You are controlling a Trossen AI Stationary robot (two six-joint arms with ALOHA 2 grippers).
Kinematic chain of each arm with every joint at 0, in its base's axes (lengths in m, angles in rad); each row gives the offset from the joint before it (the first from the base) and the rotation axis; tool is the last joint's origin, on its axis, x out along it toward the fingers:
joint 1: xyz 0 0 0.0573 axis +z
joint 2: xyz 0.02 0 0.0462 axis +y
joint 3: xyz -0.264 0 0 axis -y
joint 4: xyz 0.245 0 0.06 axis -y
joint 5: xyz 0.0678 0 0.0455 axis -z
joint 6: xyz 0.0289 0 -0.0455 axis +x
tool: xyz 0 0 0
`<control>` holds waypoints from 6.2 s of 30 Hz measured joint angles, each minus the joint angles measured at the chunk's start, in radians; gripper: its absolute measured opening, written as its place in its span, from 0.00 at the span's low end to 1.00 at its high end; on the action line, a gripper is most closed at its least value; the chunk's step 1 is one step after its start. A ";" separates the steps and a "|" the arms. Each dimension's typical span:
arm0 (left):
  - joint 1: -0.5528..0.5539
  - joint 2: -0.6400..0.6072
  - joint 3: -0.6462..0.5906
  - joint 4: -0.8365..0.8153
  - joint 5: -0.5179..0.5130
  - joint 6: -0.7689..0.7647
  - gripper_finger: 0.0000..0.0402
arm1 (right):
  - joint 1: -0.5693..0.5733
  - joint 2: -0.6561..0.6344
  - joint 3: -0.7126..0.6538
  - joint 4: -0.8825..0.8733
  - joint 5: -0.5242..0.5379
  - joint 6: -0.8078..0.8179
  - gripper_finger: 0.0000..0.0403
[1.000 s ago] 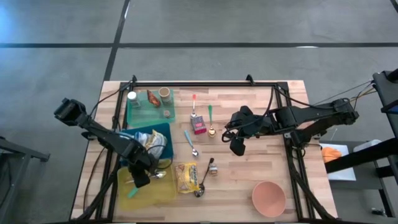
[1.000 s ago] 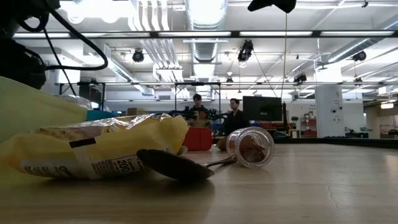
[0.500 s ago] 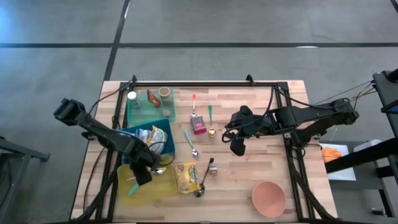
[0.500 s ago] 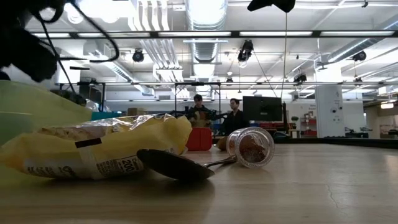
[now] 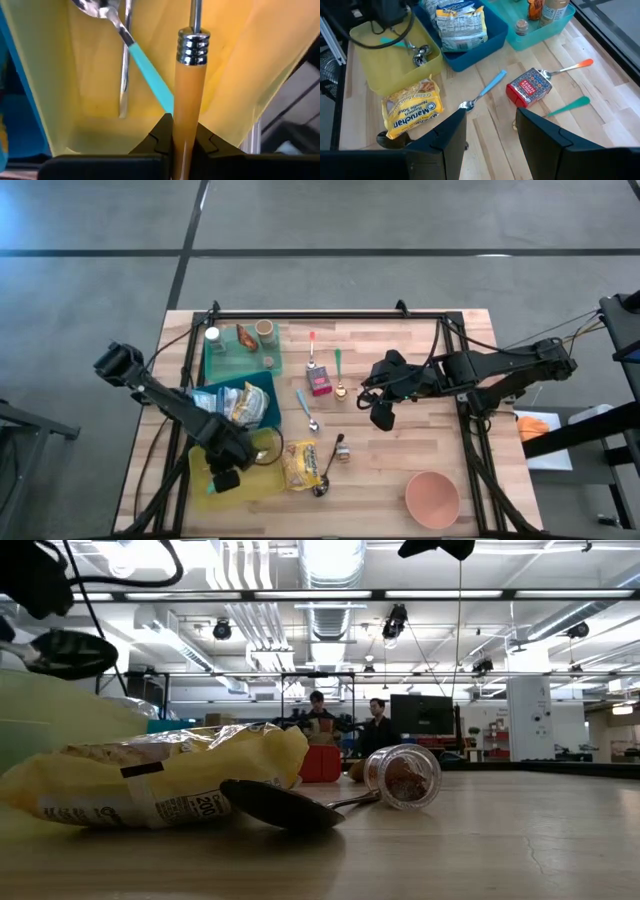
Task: Pick & Place Food Item
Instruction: Put the yellow spoon into the yellow bin, then put the brown seasoning bottle into the light blue bin
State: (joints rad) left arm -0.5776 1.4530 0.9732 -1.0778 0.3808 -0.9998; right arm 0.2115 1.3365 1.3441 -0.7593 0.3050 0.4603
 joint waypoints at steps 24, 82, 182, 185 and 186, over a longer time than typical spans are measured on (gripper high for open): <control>-0.178 0.144 0.002 0.180 -0.087 -0.494 0.06 | 0.000 0.000 -0.006 0.000 -0.052 -0.041 0.42; -0.106 0.254 -0.104 0.322 0.114 -0.279 0.08 | 0.000 0.000 -0.013 -0.015 -0.078 -0.072 0.42; 0.396 -0.197 -0.090 0.185 -0.254 0.365 0.65 | 0.203 0.600 0.124 -0.002 -0.132 1.291 0.71; 0.396 -0.197 -0.090 0.184 -0.254 0.392 0.65 | 0.201 0.602 0.124 -0.024 -0.123 1.321 0.75; 0.396 -0.197 -0.090 0.184 -0.254 0.402 0.65 | 0.201 0.604 0.123 -0.027 -0.122 1.337 0.77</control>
State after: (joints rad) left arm -0.1814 1.2556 0.8829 -0.8939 0.1265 -0.5978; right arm 0.4123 1.9405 1.4674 -0.7867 0.1835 1.7970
